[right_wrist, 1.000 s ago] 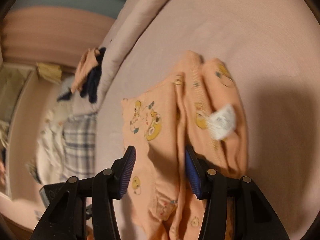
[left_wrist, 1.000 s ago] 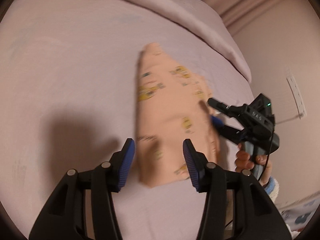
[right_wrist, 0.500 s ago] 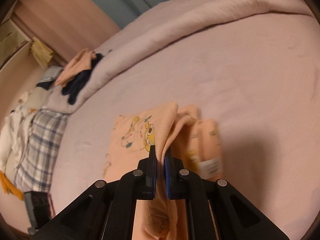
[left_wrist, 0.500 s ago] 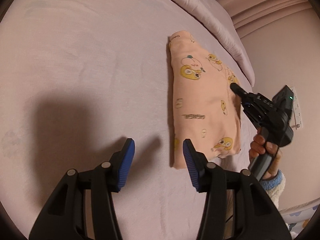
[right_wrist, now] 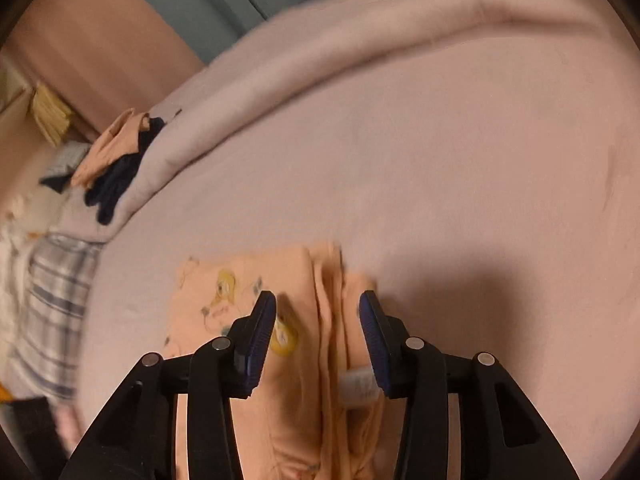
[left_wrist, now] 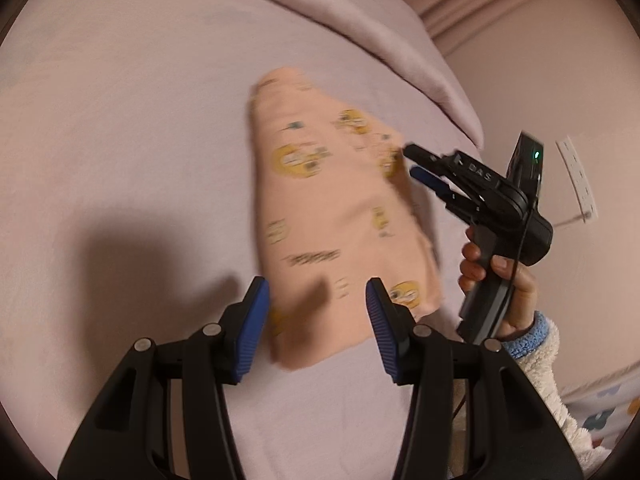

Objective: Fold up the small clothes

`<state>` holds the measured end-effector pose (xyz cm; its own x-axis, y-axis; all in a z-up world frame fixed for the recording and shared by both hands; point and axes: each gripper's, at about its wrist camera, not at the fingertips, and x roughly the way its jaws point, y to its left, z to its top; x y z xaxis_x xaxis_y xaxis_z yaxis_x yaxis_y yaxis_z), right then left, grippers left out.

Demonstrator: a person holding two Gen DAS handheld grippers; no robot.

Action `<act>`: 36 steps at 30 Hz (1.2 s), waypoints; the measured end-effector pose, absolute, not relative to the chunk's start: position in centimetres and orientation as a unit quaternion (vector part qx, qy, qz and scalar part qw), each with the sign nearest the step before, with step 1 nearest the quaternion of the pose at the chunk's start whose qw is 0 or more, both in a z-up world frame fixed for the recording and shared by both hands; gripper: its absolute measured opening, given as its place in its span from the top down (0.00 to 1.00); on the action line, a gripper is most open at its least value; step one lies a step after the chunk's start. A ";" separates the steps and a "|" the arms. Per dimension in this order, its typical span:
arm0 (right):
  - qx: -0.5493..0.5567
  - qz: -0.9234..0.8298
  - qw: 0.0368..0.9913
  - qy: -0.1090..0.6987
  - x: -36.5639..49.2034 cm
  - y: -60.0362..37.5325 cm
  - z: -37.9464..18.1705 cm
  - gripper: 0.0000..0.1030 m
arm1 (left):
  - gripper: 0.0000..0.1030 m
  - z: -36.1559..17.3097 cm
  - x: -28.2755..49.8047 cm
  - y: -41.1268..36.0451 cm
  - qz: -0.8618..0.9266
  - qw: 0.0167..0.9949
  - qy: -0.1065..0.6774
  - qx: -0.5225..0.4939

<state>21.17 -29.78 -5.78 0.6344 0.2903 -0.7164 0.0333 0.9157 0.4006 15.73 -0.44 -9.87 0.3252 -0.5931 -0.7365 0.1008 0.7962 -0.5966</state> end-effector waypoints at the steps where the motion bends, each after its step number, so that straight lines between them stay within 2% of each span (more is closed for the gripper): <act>1: 0.184 0.087 0.890 0.409 20.7 -29.3 -5.2 0.57 | 0.52 -9.5 16.0 -1.1 -0.226 0.786 0.532 -0.218; 4: 0.130 0.123 0.904 0.387 19.5 -27.1 -4.3 0.57 | 0.54 -9.3 17.2 -3.1 -0.238 0.799 0.522 -0.182; 5: 0.096 0.127 0.910 0.382 19.4 -26.2 -4.2 0.58 | 0.62 -9.5 17.5 -3.7 -0.237 0.800 0.523 -0.174; 6: 0.065 0.124 0.914 0.382 19.5 -25.4 -4.4 0.63 | 0.74 -9.9 17.9 -4.3 -0.238 0.798 0.527 -0.167; 8: 0.049 0.130 0.905 0.401 20.5 -25.1 -5.3 0.68 | 0.79 -10.7 18.5 -5.4 -0.240 0.792 0.538 -0.157; 12: 0.075 0.109 0.874 0.468 23.5 -26.0 -8.4 0.69 | 0.80 -12.9 19.2 -6.8 -0.227 0.787 0.559 -0.130; 16: 0.075 0.103 0.880 0.458 22.6 -26.0 -7.6 0.70 | 0.78 -12.9 19.2 -6.7 -0.232 0.786 0.559 -0.127; 23: 0.015 0.171 0.897 0.408 14.2 -24.1 -5.1 0.70 | 0.78 -12.5 17.1 -6.4 -0.223 0.792 0.556 -0.114; 28: -0.047 0.153 0.882 0.443 9.6 -23.7 -8.0 0.70 | 0.77 -12.6 15.4 -6.2 -0.213 0.794 0.560 -0.099; 31: -0.026 0.145 0.880 0.451 8.4 -24.8 -9.2 0.70 | 0.77 -12.8 14.2 -6.1 -0.211 0.795 0.561 -0.092; 35: 0.016 0.144 0.882 0.448 6.9 -26.5 -8.2 0.69 | 0.76 -12.5 12.6 -5.4 -0.209 0.801 0.554 -0.084; 36: 0.029 0.144 0.882 0.448 6.6 -27.1 -7.9 0.65 | 0.75 -12.3 12.1 -5.1 -0.209 0.803 0.552 -0.087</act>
<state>6.58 -27.11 -7.95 0.5576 0.2794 -0.7817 -0.2270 0.9571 0.1802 12.11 -5.12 -12.29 0.3043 -0.4315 -0.8493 0.2398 0.8975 -0.3700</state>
